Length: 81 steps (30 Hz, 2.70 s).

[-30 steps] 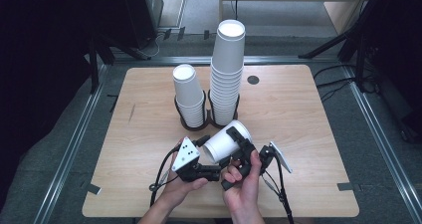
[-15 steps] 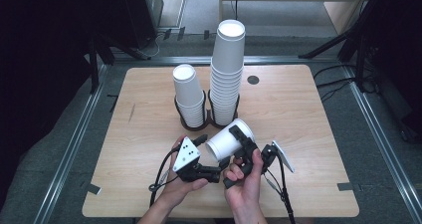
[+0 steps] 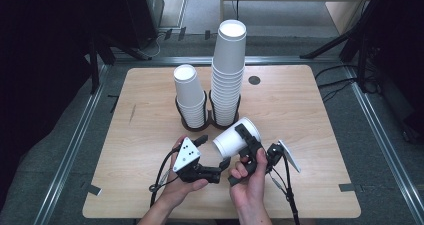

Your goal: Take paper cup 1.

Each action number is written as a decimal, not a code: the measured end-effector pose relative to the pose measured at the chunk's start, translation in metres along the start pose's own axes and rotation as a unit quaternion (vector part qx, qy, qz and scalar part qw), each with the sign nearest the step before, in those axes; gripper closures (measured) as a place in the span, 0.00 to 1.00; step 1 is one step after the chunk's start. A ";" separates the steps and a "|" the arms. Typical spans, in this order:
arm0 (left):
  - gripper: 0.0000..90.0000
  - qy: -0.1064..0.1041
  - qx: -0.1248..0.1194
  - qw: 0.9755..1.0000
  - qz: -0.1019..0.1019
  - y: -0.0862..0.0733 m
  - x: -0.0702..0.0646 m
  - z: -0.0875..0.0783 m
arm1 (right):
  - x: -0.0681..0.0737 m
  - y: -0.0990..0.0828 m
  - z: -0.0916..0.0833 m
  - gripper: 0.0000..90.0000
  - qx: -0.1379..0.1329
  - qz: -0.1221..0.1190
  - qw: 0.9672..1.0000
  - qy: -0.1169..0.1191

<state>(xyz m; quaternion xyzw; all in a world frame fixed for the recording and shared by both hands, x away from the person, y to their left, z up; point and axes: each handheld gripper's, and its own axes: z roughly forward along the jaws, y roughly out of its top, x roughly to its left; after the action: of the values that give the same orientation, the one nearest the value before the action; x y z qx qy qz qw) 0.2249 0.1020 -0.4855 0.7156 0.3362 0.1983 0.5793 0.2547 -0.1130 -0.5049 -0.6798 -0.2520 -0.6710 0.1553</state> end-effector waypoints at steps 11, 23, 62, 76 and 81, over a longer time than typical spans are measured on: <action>0.02 -0.003 0.000 1.000 0.002 0.000 0.001 0.000 | 0.002 0.010 -0.007 0.16 -0.043 -0.082 0.995 -0.026; 0.02 -0.006 0.001 1.000 0.001 0.000 0.002 -0.001 | 0.012 0.013 -0.012 0.17 -0.093 -0.242 0.964 -0.053; 0.03 -0.004 0.013 1.000 -0.001 -0.003 0.003 0.002 | 0.033 0.016 -0.026 0.16 -0.139 -0.540 0.825 -0.098; 0.03 -0.002 0.025 1.000 -0.005 -0.009 0.004 0.007 | 0.019 0.028 -0.026 0.16 -0.126 -0.582 0.796 -0.107; 0.03 0.000 0.029 1.000 -0.006 -0.012 0.004 0.009 | 0.014 0.030 -0.023 0.16 -0.123 -0.584 0.795 -0.110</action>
<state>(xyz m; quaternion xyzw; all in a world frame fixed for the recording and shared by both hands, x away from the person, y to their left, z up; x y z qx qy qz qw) 0.2305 0.0998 -0.4994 0.7302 0.3462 0.1851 0.5592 0.2511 -0.1483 -0.4860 -0.4858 -0.5321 -0.5801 -0.3800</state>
